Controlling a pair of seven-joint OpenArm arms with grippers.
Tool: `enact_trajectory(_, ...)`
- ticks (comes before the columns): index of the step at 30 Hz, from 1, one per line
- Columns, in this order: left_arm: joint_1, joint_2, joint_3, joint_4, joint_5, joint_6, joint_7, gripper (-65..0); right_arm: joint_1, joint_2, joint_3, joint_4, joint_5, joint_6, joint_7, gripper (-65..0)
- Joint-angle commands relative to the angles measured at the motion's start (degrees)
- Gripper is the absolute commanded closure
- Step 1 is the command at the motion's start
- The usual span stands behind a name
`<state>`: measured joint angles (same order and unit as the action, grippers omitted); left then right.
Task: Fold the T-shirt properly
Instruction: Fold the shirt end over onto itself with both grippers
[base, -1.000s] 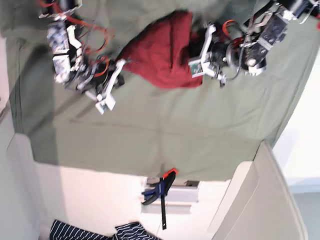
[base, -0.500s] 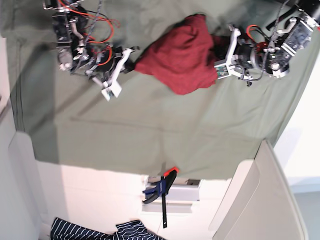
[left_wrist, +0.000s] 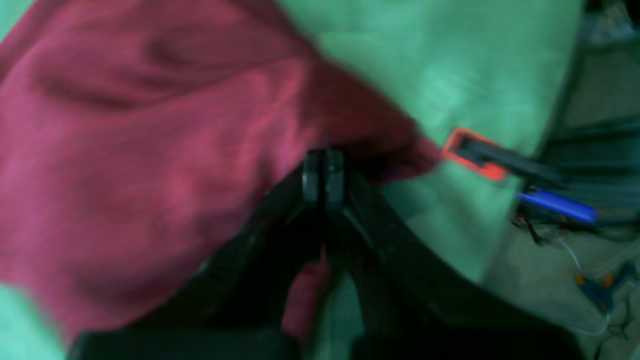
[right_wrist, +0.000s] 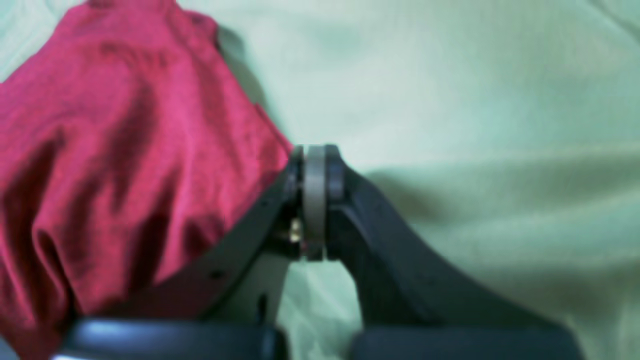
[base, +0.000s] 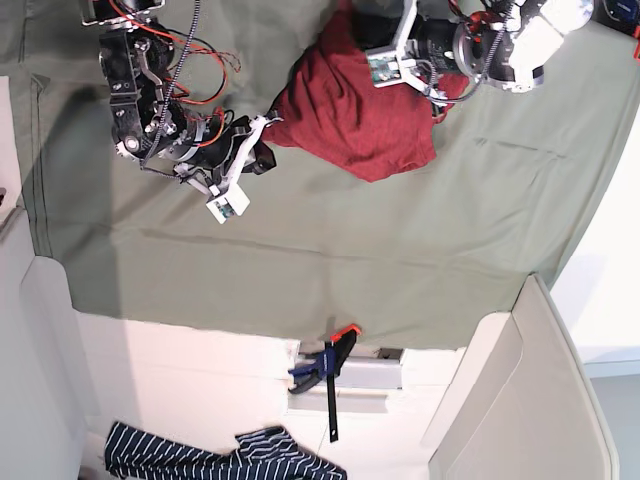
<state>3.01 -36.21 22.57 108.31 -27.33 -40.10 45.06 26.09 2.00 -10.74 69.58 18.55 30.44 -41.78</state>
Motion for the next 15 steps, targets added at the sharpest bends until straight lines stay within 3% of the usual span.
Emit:
enact_trajectory(1,-0.9,-1.1,-2.2,0.9,-1.2,0.1,-1.0,0.0,2.2,-0.5,0.1,1.1,1.0,0.2,2.2,0.0)
enact_trajectory(8,4.3,-5.4,-10.3,0.9,-5.6,0.1,1.3,0.0,6.6,-7.5,0.1,-4.6,-6.5,0.2,5.3,0.0)
enact_trajectory(12,8.2,-4.7,-14.5,1.2,-10.1,0.1,1.5,0.0,10.0,-10.5,0.1,-10.0,-9.2,0.2,6.3,0.0)
enact_trajectory(15,11.0,-3.0,-16.1,3.3,-11.2,0.1,1.5,0.0,10.5,-10.6,-0.3,-11.0,-8.8,0.2,6.4,0.0)
